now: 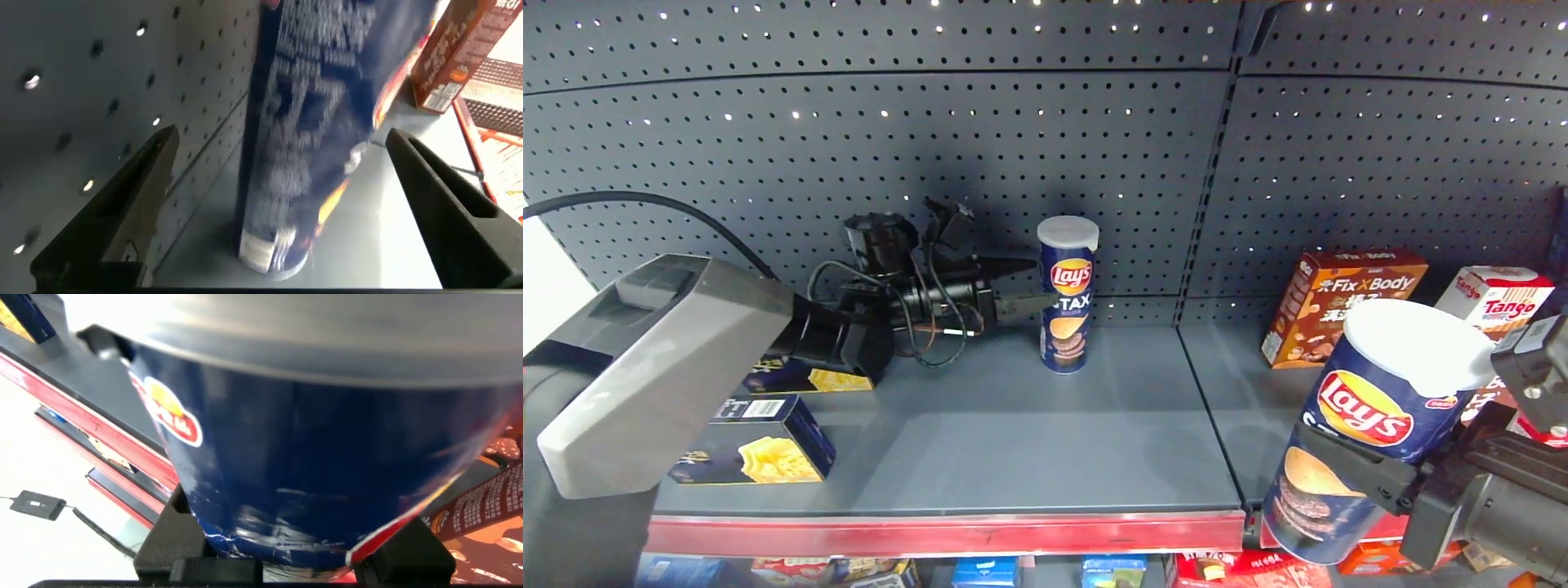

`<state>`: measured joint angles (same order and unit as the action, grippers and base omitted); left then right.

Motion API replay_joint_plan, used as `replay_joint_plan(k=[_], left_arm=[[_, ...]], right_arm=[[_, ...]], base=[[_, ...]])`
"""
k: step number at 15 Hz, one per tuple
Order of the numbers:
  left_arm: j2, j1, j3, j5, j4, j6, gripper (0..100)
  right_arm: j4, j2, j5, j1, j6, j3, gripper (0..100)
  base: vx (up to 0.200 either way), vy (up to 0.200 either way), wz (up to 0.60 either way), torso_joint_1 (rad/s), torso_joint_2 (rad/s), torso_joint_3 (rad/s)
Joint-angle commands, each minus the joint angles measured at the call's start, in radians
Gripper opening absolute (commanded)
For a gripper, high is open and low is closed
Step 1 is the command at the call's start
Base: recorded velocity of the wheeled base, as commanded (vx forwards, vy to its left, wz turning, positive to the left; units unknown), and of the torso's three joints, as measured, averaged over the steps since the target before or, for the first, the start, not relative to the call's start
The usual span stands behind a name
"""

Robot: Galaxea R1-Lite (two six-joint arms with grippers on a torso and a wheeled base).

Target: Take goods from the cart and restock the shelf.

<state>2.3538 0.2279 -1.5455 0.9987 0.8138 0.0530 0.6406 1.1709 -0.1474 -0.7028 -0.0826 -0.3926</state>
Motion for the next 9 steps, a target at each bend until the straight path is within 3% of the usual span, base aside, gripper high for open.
replay_joint_plan(k=[1, 9], left_arm=[[0.025, 0.021, -0.045, 0.000, -0.013, 0.001, 100], [0.059, 0.064, -0.079, -0.002, -0.022, 0.001, 100]], right_arm=[[0.001, 0.000, 0.000, 0.006, 0.000, 0.000, 0], [0.001, -0.003, 0.000, 0.017, 0.000, 0.000, 0]], base=[[0.000, 0.000, 0.00, 0.000, 0.00, 0.000], [0.000, 0.000, 0.00, 0.000, 0.00, 0.000]])
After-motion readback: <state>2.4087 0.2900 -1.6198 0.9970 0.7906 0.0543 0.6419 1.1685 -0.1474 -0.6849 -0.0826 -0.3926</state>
